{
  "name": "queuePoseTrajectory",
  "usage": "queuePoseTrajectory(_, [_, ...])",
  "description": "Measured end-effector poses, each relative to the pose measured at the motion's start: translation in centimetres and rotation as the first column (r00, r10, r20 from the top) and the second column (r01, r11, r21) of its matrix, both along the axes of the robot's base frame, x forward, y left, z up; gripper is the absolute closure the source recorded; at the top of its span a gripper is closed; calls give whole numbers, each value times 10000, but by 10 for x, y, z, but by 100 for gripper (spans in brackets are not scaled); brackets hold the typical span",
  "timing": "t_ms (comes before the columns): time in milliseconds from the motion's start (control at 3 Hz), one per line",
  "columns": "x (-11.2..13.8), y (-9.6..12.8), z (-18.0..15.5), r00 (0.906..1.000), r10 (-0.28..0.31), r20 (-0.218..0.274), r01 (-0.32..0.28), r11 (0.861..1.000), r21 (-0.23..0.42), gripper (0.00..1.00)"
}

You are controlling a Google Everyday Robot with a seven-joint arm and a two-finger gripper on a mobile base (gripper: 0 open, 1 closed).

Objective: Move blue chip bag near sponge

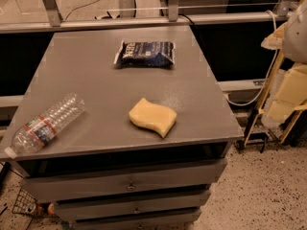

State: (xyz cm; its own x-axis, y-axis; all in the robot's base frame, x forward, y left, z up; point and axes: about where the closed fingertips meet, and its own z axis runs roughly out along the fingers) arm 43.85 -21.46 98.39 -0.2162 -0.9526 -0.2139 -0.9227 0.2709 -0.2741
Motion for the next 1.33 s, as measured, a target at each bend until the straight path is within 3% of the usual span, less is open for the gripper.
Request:
queuePoseTrajectory(333, [0,0,0,10000,0,2,0,10000,0,0])
queuePoseTrajectory(667, [34,3,-2,9997,-27,224,20,9995,320,0])
queuePoseTrajectory(1000, [111,17,-6,9952,353,912,-487,9876,1495,0])
queuePoseTrajectory(1333, [181,54,-9,9807,938,1716,-1442,9395,3106,0])
